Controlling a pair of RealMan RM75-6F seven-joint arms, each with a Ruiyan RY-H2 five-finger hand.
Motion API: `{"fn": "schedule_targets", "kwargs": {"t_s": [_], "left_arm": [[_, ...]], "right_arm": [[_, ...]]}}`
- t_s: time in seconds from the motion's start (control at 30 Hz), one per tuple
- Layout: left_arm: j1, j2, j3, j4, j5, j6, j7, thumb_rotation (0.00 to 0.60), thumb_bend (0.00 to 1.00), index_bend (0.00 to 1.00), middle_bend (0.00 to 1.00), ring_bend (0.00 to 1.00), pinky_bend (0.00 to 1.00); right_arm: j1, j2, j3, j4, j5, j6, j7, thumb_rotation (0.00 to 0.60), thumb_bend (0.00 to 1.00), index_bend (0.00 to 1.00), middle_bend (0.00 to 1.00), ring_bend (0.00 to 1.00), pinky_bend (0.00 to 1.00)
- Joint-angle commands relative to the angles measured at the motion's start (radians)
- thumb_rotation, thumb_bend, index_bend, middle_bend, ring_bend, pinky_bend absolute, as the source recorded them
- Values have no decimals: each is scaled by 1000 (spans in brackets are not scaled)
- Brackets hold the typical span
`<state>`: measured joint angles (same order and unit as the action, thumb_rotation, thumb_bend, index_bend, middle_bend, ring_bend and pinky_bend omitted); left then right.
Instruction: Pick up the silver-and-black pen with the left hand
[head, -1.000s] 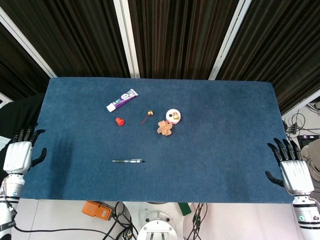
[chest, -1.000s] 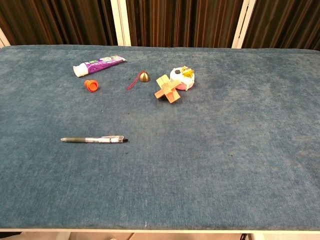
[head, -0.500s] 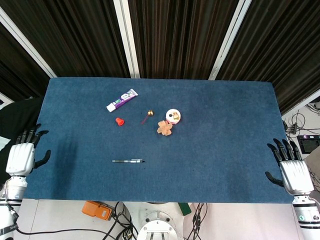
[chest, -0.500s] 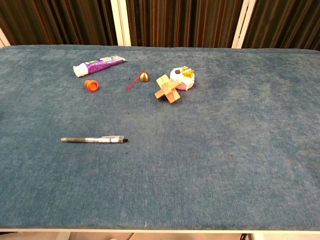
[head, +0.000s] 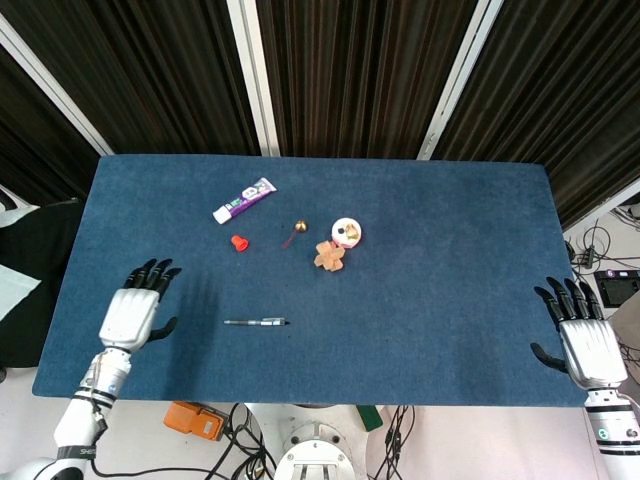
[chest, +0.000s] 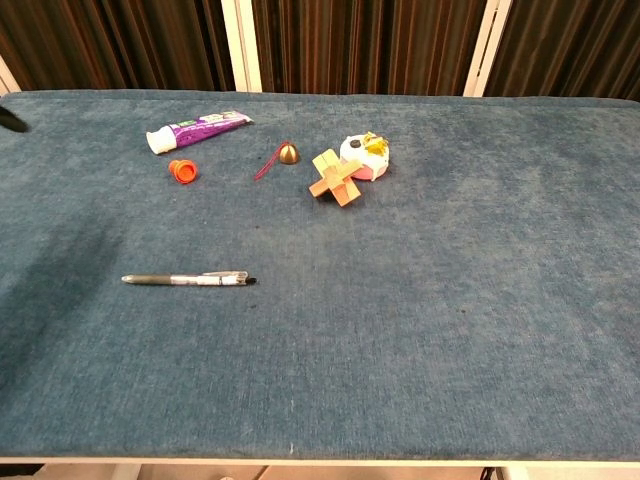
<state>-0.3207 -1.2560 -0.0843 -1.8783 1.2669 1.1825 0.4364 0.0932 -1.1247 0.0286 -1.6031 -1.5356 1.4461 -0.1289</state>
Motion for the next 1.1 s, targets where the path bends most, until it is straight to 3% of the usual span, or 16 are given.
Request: {"fn": "schedule_targets", "kwargs": {"t_s": [0.03, 0.23, 0.43, 0.77, 1.1], "left_arm": [[-95, -72, -28, -96, -117, -74, 144, 600, 232, 181, 61, 0, 140], [-173, -142, -33, -81, -196, -149, 167, 600, 232, 241, 61, 0, 140], [-217, -219, -26, -27, -252, -139, 212, 600, 233, 286, 61, 0, 140], [-211, -309, 11, 120, -177, -108, 108, 600, 244, 377, 61, 0, 140], [-210, -364, 26, 181, -155, -87, 84, 600, 256, 405, 62, 0, 140]], "right_arm": [[0, 2, 0, -2, 2, -1, 1, 600, 360, 205, 119, 35, 52], [0, 6, 0, -7, 7, -6, 2, 600, 360, 206, 119, 35, 52], [1, 8, 0, -8, 11, -11, 6, 600, 360, 206, 119, 35, 52], [2, 11, -1, -12, 14, -16, 11, 600, 360, 206, 119, 35, 52], [2, 11, -1, -14, 17, -18, 10, 600, 359, 206, 119, 35, 52]]}}
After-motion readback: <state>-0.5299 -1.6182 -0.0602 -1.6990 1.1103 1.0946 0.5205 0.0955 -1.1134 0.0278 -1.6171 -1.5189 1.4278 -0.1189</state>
